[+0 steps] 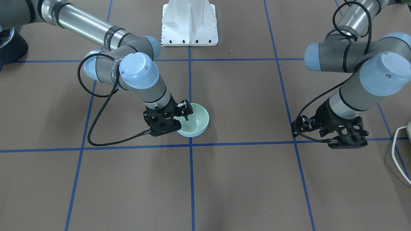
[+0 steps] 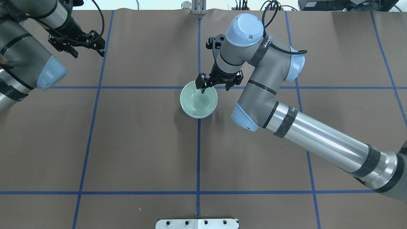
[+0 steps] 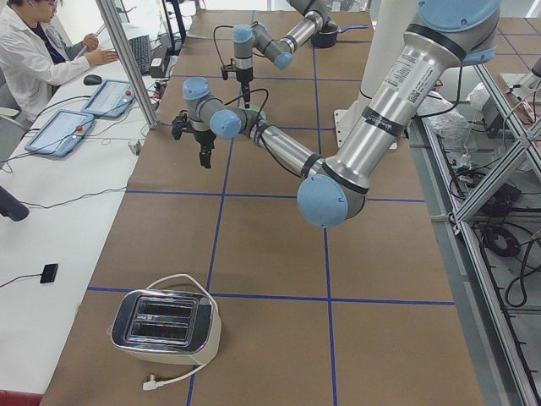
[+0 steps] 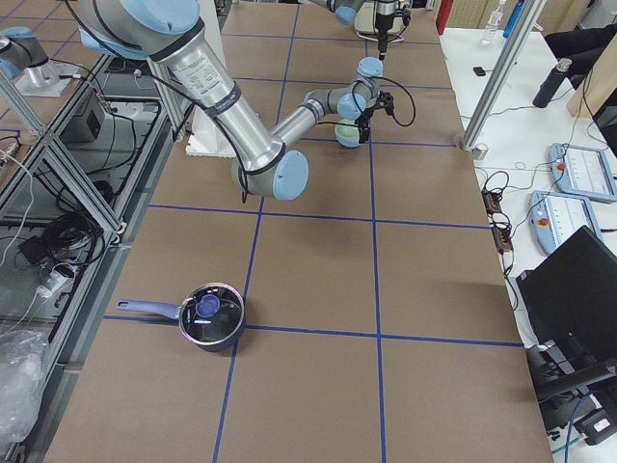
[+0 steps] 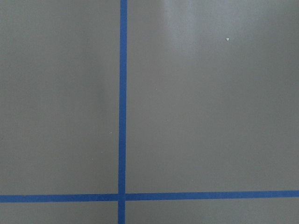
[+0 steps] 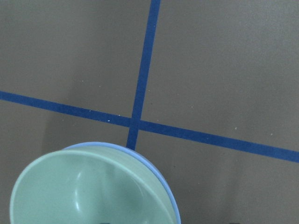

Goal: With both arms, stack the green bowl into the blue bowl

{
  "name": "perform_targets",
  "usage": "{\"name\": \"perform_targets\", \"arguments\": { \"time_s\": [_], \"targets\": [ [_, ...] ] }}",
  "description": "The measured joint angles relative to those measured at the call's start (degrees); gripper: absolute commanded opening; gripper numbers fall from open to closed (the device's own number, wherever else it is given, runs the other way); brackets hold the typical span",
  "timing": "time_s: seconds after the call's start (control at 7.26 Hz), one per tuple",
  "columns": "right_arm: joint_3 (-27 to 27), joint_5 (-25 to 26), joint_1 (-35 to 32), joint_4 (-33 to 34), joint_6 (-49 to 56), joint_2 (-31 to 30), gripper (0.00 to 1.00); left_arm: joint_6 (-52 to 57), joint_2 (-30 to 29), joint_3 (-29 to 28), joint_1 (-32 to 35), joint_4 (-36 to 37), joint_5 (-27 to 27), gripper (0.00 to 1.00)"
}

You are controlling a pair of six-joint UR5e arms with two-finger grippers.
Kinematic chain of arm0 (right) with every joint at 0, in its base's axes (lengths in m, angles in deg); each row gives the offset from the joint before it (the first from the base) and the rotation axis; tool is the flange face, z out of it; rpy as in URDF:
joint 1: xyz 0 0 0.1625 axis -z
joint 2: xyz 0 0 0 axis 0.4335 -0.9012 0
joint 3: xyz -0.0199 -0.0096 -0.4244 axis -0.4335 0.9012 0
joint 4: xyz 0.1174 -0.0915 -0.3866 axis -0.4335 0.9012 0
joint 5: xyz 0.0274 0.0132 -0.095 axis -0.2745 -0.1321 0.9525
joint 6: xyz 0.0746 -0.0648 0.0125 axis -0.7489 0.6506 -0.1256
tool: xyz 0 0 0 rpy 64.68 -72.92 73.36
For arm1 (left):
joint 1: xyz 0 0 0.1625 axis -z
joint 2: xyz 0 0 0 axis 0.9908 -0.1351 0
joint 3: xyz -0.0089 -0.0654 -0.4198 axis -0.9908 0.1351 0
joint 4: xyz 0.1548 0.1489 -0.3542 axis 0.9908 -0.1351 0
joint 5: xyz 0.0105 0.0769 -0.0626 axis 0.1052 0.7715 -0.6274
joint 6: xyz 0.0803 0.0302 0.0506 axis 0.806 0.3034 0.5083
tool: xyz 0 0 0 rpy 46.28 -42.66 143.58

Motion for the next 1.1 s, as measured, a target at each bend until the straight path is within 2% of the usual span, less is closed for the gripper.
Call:
{"name": "perform_targets", "arguments": {
  "time_s": [0.55,0.83,1.1],
  "targets": [
    [-2.37,-0.75,-3.32,-17.12,-0.02,-7.58,1.00,3.29,-0.07,0.34,0.52,0.13,0.00,0.97],
    [-8.86,-2.05,-6.90,-18.57,-0.34,-11.48,1.00,7.04,0.61,0.18,1.85,0.22,0.00,0.98],
    [-14.14,-6.02,-12.43,-18.68,-0.50,-16.98,1.00,13.19,3.25,-0.05,4.32,0.22,0.00,0.98]
  ]
}}
